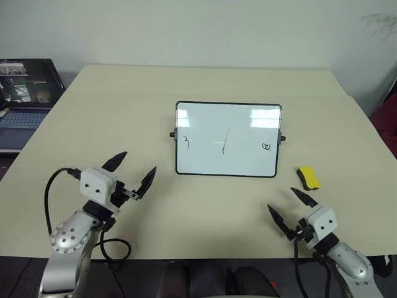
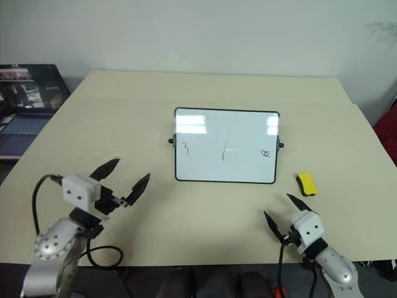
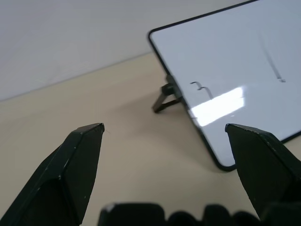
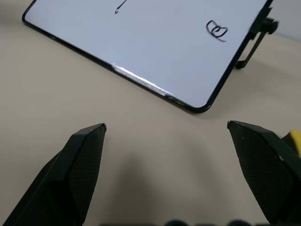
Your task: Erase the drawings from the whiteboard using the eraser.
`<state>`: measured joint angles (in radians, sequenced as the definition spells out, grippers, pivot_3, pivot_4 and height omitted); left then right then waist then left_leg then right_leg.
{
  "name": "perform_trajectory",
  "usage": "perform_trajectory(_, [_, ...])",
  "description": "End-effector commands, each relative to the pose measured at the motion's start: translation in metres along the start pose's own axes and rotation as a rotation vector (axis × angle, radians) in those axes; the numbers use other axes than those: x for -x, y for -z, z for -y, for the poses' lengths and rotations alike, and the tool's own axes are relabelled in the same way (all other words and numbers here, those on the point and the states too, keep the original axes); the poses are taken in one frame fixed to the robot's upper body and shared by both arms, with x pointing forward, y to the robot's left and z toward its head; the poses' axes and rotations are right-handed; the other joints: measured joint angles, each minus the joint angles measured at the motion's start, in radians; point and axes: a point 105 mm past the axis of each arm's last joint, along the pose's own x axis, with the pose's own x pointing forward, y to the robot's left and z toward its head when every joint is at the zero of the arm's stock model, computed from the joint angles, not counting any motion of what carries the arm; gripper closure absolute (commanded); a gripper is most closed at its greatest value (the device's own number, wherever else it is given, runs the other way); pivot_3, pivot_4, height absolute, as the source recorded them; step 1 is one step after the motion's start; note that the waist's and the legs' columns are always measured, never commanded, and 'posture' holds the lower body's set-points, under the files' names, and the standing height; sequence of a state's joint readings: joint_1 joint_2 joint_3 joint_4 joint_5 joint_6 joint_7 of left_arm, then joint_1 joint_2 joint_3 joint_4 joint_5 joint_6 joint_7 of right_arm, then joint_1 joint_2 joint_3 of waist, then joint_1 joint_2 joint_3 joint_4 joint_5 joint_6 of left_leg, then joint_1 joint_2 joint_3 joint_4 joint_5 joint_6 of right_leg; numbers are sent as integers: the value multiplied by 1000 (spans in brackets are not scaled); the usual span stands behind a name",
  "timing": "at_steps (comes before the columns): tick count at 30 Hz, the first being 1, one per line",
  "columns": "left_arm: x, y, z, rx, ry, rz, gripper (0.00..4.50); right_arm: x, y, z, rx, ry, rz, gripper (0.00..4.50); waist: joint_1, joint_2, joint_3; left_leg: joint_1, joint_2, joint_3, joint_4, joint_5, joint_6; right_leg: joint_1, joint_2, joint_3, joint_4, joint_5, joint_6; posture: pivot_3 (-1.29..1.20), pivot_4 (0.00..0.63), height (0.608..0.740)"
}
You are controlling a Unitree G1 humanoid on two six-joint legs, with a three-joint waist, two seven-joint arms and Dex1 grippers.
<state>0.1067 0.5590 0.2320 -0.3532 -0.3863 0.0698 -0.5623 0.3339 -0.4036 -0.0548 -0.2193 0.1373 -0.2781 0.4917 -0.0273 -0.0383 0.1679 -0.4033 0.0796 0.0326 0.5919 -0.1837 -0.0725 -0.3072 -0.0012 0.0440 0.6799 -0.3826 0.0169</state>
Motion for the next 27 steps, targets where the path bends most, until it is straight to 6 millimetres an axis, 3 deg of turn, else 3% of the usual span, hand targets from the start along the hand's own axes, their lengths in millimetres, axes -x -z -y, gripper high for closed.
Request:
perform_trajectory(1, [-6,-26,18,6,197,27,0,1,-15,21,54,87,89,36,-1,0,0,0,0,0,0,0,0,0,0,0,0,0,0,0,150,740])
perform_trajectory(6, [1,-33,39,38,445,-53,0,1,-37,47,76,228,143,36,-4,3,2,0,0,0,0,-1,-1,0,1,1,0,0,-1,0,150,740])
perform_trajectory(9, [4,-40,42,44,538,-75,0,-6,-51,59,37,238,135,36,-5,4,3,0,0,0,0,-1,-2,-1,2,2,0,0,-1,0,150,740])
perform_trajectory(12, [7,-33,41,18,624,-156,0,-16,-55,66,-5,231,51,36,-4,4,3,0,0,0,0,-1,-2,-1,2,2,1,0,-1,0,150,740])
perform_trajectory(15, [0,-44,43,0,693,-129,0,-23,-66,81,-57,252,0,36,-3,4,4,0,0,0,0,-1,-1,-2,2,2,0,0,-1,0,150,740])
perform_trajectory(22, [-8,-56,53,-50,829,-88,0,-30,-67,100,-189,318,-230,36,-2,4,4,-12,-1,0,1,-1,-2,-12,5,1,1,1,-2,0,150,740])
perform_trajectory(27, [-8,-58,61,-57,885,-76,0,-27,-63,98,-265,315,-357,36,-2,4,4,-14,0,1,1,-1,-2,-14,9,2,-1,1,-2,0,150,740])
